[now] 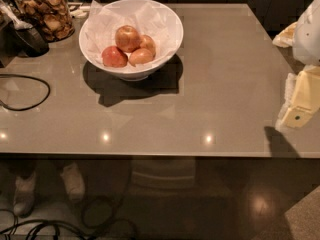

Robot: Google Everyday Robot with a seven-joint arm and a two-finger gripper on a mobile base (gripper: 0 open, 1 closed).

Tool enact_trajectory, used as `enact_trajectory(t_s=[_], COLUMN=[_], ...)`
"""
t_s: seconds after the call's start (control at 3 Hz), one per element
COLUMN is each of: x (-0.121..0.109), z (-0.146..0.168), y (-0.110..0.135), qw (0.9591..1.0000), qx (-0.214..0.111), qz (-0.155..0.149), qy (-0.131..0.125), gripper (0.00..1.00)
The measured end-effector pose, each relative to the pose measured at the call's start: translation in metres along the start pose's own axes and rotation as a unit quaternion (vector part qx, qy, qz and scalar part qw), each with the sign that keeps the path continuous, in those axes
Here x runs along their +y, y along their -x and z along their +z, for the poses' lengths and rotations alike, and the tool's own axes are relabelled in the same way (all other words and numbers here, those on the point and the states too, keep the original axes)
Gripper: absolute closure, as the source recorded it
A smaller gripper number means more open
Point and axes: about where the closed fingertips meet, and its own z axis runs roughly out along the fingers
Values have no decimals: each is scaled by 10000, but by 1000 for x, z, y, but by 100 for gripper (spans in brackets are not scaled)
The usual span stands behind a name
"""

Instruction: Pick apple from white bowl

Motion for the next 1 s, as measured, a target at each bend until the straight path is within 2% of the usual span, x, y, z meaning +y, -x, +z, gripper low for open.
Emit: enact_trajectory(t_s=[0.67,1.0], x=[-3,-15], z=[-2,0], y=[8,26], qw=[10000,9998], qx=[-5,57], qz=[-86,-152], qy=[-20,111], gripper=[0,0])
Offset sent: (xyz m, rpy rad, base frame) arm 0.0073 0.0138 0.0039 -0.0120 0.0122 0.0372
